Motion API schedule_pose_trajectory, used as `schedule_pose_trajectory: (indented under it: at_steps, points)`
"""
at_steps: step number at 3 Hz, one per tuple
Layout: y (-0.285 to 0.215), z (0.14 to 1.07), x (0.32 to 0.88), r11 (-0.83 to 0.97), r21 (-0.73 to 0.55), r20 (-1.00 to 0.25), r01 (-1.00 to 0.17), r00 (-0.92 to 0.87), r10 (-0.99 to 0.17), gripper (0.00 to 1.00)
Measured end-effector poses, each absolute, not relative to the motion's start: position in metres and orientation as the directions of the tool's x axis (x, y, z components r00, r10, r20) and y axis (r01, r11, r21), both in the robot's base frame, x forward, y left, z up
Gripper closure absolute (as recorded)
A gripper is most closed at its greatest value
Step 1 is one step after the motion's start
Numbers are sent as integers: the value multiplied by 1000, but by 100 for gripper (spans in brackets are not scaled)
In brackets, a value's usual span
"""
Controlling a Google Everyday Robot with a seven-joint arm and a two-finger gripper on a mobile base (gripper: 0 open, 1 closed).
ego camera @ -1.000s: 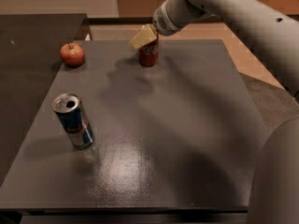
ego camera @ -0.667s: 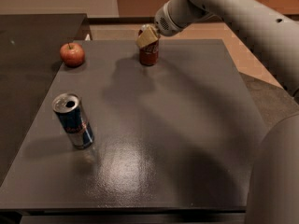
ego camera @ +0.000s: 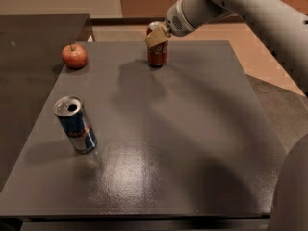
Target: Move coke can near redbull can
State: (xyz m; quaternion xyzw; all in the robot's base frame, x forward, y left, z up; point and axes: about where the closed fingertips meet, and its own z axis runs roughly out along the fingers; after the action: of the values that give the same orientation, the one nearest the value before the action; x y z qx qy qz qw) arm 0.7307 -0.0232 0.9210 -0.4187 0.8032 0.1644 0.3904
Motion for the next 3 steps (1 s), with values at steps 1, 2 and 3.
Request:
schedule_pose_trajectory:
  at_steps: [1, 2, 3]
  points:
    - [-27, 941, 693, 497, -49, -792, -866, -270, -548, 100]
    - [-23, 949, 641, 333, -33, -808, -942, -171, -564, 100]
    - [-11, 954, 591, 163, -19, -814, -986, -79, -575, 100]
